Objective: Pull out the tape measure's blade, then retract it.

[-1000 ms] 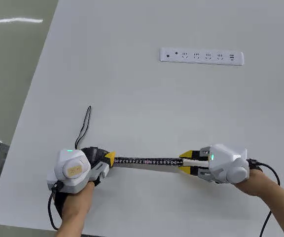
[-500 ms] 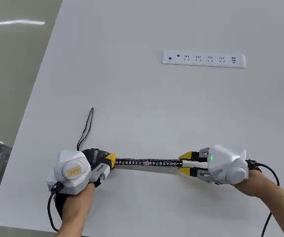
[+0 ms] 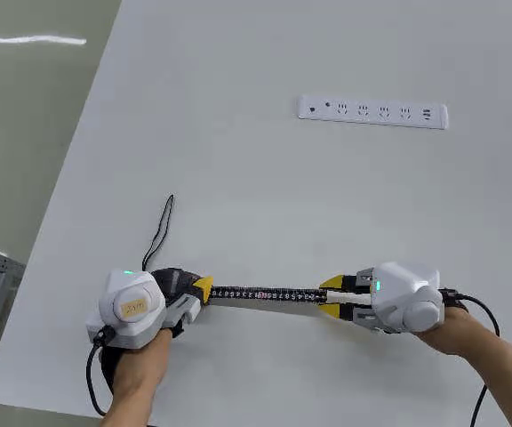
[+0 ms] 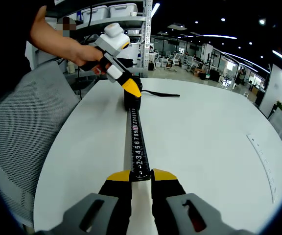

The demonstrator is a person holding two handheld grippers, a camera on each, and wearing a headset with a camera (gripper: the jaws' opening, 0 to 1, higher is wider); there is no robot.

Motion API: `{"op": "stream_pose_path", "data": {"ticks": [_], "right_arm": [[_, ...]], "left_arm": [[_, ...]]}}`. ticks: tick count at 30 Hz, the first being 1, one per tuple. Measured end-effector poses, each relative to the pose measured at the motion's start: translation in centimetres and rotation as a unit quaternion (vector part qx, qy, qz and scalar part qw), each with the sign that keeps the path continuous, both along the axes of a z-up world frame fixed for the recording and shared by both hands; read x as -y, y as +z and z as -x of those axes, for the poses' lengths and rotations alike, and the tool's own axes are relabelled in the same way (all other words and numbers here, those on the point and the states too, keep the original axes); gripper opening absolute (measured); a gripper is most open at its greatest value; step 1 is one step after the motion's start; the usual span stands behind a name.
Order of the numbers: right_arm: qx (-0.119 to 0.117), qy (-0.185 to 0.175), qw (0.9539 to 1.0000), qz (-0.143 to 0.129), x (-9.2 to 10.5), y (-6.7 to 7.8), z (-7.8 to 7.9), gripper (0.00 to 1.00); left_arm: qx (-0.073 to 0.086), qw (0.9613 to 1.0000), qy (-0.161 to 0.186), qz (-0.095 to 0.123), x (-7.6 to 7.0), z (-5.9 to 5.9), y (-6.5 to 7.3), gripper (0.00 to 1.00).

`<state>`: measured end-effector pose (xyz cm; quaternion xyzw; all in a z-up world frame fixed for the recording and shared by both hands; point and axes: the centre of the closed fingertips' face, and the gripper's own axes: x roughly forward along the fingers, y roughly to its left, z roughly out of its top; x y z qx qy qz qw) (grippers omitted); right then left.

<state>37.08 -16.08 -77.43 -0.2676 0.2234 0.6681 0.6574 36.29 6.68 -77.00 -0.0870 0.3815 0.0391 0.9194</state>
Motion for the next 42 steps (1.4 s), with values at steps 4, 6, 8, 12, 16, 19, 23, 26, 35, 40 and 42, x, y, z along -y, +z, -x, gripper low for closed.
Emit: {"op": "stream_pose_path", "data": {"ticks": [4,6,8,12,16,19,23,26,35,40,42], "right_arm": [[0.000,0.002,1.0000,0.001,-0.3,0.1,0.0,0.13],[0.000,0.002,1.0000,0.000,-0.3,0.0,0.0,0.13],[0.000,0.002,1.0000,0.000,-0.5,0.0,0.0,0.13],[-0.002,0.003,1.0000,0.000,-0.7,-0.1,0.0,0.13],[-0.002,0.004,1.0000,-0.003,-1.0,-0.1,-0.1,0.13],[-0.002,0.006,1.0000,-0.004,-1.2,0.0,0.0,0.13],[-0.003,0.007,1.0000,-0.004,-1.5,-0.2,-0.1,0.13],[-0.004,0.009,0.9999,-0.004,-1.7,-0.1,-0.1,0.13],[-0.007,0.012,0.9999,-0.005,-2.3,-0.3,0.0,0.13],[-0.009,0.012,0.9999,-0.007,-2.7,-0.4,0.0,0.13],[-0.009,0.013,0.9998,-0.008,-2.8,-0.4,0.0,0.13]], "left_arm": [[0.000,1.0000,0.000,0.000,0.0,0.0,0.0,0.60],[0.001,1.0000,0.000,0.001,-0.1,-0.1,0.0,0.60],[0.001,1.0000,0.001,0.002,-0.1,-0.1,0.0,0.60],[0.000,1.0000,0.002,0.006,-0.1,0.0,0.1,0.60],[0.001,1.0000,0.004,0.009,-0.2,0.0,0.2,0.60],[0.000,0.9999,0.004,0.010,-0.2,0.0,0.2,0.60],[0.002,0.9999,0.005,0.010,-0.2,0.0,0.2,0.60],[0.002,0.9999,0.005,0.010,-0.2,0.0,0.2,0.60],[0.001,1.0000,0.002,0.005,-0.2,0.0,0.1,0.60],[0.001,1.0000,0.004,0.008,-0.3,0.0,0.1,0.60],[0.001,0.9999,0.005,0.009,-0.4,0.0,0.1,0.60]]}}
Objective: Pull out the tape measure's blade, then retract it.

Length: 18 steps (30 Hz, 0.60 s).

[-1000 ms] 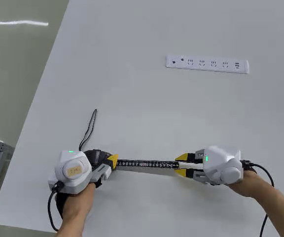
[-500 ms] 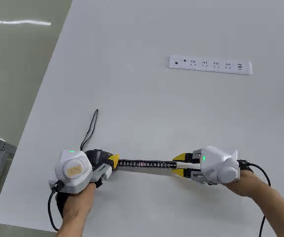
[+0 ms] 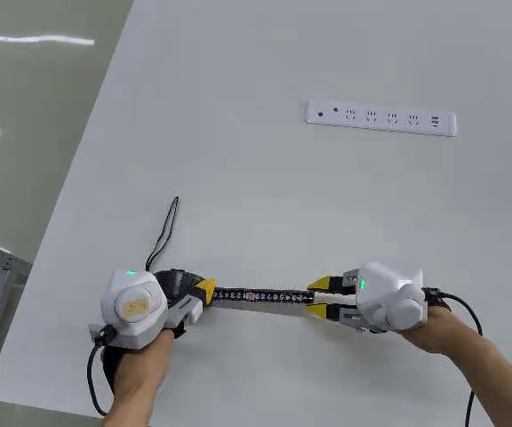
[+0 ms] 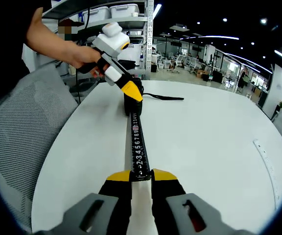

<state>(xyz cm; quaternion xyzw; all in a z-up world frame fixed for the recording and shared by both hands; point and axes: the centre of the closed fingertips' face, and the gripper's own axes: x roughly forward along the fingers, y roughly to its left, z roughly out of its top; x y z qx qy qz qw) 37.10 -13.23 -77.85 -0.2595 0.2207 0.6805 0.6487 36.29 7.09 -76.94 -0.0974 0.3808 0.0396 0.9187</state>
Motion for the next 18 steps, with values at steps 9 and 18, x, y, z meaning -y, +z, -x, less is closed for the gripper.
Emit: {"op": "stream_pose_path", "data": {"ticks": [9,18], "right_arm": [[-0.002,0.003,1.0000,-0.003,-0.7,-0.1,0.0,0.13],[-0.005,0.004,1.0000,-0.006,-1.2,-0.3,0.2,0.13]], "left_arm": [[-0.001,1.0000,0.002,0.003,-0.1,0.0,0.0,0.60],[-0.002,1.0000,0.002,0.002,-0.2,-0.1,0.0,0.60]]}}
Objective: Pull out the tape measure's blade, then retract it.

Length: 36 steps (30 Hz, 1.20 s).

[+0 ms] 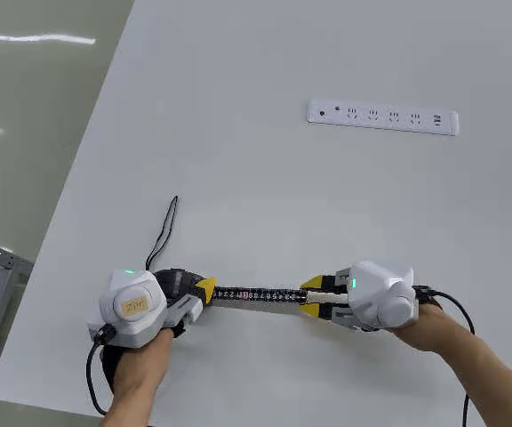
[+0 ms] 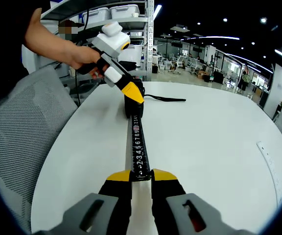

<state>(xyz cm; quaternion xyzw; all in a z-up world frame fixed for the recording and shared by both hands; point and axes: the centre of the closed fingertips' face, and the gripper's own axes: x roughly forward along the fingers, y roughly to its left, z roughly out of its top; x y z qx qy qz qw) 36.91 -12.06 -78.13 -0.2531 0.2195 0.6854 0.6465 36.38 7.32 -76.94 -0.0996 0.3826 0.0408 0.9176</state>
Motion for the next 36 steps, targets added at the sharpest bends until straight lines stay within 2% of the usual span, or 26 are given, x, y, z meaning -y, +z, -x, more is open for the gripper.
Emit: {"op": "stream_pose_path", "data": {"ticks": [36], "right_arm": [[-0.013,0.010,0.9999,-0.001,-2.6,-0.4,0.2,0.12]], "left_arm": [[-0.001,1.0000,0.004,0.008,-0.6,0.2,-0.1,0.60]]}}
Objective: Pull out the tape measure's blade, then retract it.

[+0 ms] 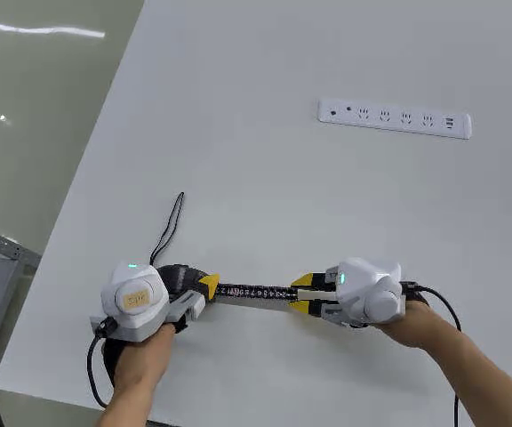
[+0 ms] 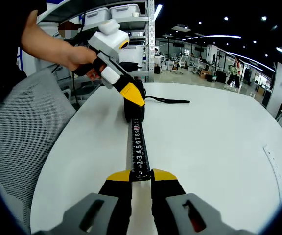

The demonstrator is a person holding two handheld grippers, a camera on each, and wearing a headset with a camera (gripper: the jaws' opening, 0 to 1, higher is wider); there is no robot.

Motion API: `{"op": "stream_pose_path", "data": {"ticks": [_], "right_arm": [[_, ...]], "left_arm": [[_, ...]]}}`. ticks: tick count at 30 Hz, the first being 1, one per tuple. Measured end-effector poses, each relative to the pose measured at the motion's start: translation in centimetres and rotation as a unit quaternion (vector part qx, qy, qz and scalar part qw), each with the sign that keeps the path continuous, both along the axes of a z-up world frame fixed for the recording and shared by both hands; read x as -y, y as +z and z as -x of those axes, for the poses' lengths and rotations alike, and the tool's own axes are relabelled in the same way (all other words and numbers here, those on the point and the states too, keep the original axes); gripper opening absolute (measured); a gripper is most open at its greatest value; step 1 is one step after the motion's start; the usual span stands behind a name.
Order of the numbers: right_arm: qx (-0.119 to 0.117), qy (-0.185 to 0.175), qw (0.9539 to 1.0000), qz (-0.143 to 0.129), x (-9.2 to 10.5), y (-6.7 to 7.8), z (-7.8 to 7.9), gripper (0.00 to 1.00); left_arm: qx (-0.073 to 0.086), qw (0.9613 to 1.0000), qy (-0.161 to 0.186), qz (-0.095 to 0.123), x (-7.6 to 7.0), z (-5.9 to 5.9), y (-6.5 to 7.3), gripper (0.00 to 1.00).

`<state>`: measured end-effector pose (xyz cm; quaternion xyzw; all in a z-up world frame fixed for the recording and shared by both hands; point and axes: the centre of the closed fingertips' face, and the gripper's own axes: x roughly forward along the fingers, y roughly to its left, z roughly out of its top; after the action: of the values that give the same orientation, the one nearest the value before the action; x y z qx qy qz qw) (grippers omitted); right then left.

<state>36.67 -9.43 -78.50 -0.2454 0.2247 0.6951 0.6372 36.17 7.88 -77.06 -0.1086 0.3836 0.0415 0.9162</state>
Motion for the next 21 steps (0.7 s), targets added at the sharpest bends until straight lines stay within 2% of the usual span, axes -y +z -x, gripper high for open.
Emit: {"op": "stream_pose_path", "data": {"ticks": [21], "right_arm": [[-0.010,-0.001,0.9999,-0.003,-1.5,-0.3,0.2,0.12]], "left_arm": [[-0.001,1.0000,0.001,-0.003,-0.2,0.1,0.0,0.60]]}}
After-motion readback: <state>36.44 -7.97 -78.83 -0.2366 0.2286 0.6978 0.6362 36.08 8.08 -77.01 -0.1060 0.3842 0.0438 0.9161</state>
